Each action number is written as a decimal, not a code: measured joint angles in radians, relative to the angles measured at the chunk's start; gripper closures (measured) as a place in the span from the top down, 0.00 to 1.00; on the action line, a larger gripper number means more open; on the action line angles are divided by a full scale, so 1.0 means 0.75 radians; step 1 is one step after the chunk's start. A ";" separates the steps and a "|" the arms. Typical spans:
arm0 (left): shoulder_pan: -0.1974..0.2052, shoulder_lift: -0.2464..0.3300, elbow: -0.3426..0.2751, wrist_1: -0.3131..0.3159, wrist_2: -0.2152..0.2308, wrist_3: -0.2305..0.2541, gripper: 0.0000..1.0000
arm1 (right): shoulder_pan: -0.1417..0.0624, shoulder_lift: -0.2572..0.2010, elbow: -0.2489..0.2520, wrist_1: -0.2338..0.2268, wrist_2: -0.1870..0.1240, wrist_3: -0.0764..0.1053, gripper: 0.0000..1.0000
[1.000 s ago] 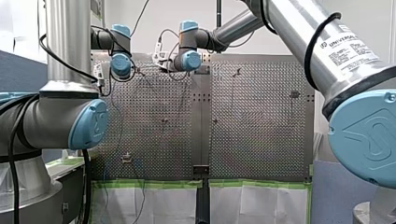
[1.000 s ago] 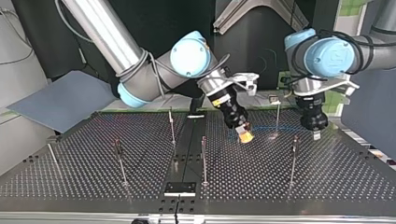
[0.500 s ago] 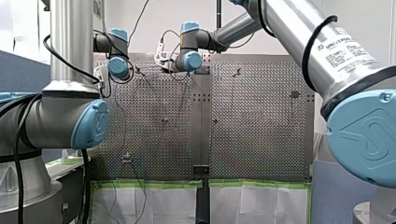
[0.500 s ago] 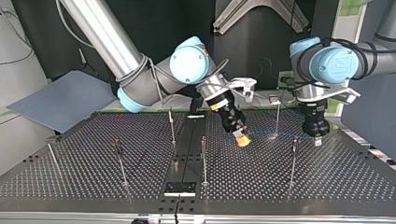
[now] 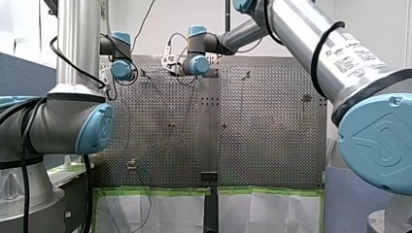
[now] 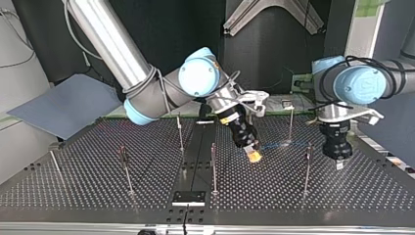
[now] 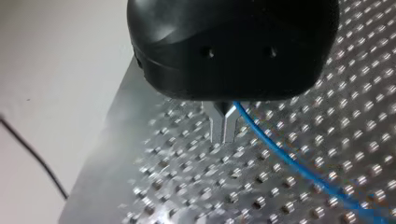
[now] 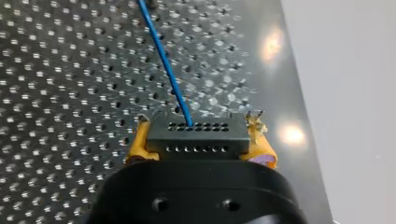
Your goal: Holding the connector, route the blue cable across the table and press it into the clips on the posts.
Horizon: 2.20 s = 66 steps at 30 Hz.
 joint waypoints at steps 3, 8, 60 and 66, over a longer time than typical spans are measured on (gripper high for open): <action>0.017 -0.024 0.030 -0.004 0.019 -0.003 0.00 | -0.007 0.008 -0.027 0.009 0.002 0.003 0.00; 0.034 -0.086 0.061 -0.005 0.069 -0.004 0.00 | -0.020 0.015 -0.042 0.014 0.004 0.004 0.00; -0.038 0.202 -0.178 -0.369 -0.018 -0.167 1.00 | -0.029 0.054 -0.051 0.046 0.081 0.006 0.00; -0.074 0.271 -0.180 -0.401 0.007 -0.130 1.00 | -0.029 0.054 -0.051 0.060 0.088 0.006 0.00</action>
